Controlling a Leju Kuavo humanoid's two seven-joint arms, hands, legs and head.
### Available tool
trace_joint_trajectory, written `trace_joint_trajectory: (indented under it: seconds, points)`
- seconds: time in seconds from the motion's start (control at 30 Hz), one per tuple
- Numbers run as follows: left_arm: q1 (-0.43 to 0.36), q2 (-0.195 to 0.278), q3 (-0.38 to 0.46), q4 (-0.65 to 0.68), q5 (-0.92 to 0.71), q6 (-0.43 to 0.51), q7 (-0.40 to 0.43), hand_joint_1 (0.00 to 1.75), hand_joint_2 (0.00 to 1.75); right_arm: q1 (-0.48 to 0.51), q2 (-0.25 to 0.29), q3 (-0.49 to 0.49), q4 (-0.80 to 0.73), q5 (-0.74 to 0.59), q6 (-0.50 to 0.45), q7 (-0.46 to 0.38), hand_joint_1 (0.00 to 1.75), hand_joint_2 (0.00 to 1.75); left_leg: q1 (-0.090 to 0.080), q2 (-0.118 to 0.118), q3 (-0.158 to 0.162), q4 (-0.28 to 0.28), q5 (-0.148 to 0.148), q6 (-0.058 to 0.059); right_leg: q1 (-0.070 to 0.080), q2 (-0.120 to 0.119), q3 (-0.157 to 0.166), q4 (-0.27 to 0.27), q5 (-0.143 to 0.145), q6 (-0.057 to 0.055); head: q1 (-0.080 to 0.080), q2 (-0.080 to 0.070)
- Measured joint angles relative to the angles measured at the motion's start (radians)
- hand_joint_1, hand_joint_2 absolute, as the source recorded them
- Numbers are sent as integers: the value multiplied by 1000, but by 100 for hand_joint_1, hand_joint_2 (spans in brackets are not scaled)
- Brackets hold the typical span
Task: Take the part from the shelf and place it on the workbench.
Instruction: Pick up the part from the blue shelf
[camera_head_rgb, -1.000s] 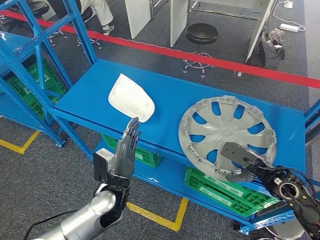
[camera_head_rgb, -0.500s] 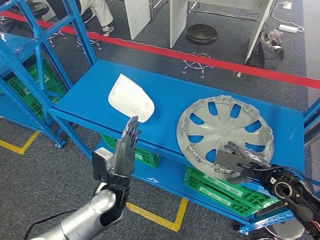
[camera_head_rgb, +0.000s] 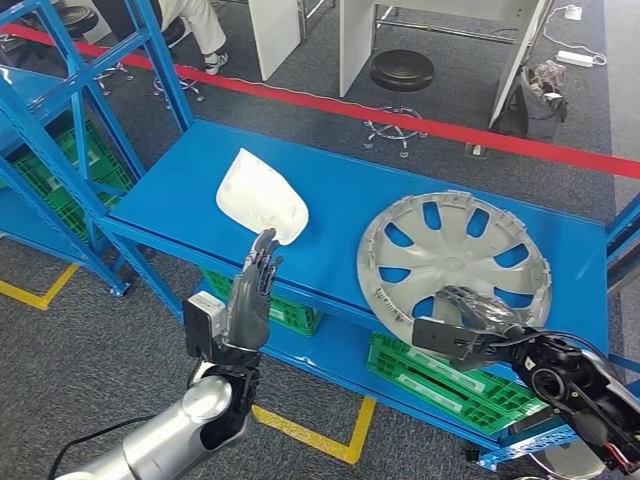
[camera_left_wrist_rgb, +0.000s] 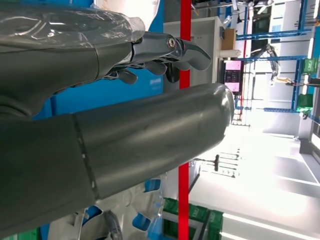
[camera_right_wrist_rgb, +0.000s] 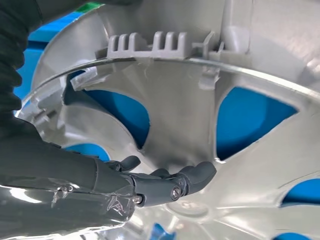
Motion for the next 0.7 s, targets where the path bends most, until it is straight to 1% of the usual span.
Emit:
trace_joint_trajectory:
  seconds: [0.13,0.27,0.43,0.57,0.7]
  points:
    - [-6,0,0,1,8,-3,-6,0,0,0,2,11,-6,69,17,-13,0,175,0,0,2,0,-1,0,0,0,2,-1,0,0,0,0]
    - [-13,-1,-1,5,14,-12,-13,0,0,13,2,11,-14,84,47,-15,0,175,0,1,3,0,-1,0,0,-1,3,-1,0,0,0,0]
    - [-17,-3,-1,8,21,-14,-15,0,0,22,2,8,-20,85,61,-12,0,175,0,1,4,0,-1,1,0,-1,4,-2,0,0,1,0]
    - [-21,-5,-1,10,24,-19,-16,0,0,32,2,5,-22,69,61,-20,0,175,0,1,5,0,-2,0,0,0,6,-3,-1,1,1,0]
    - [-24,-6,-2,14,24,-26,-15,0,0,37,2,-8,-22,-16,76,-24,0,175,0,1,8,0,-4,0,0,0,8,-4,-2,1,1,0]
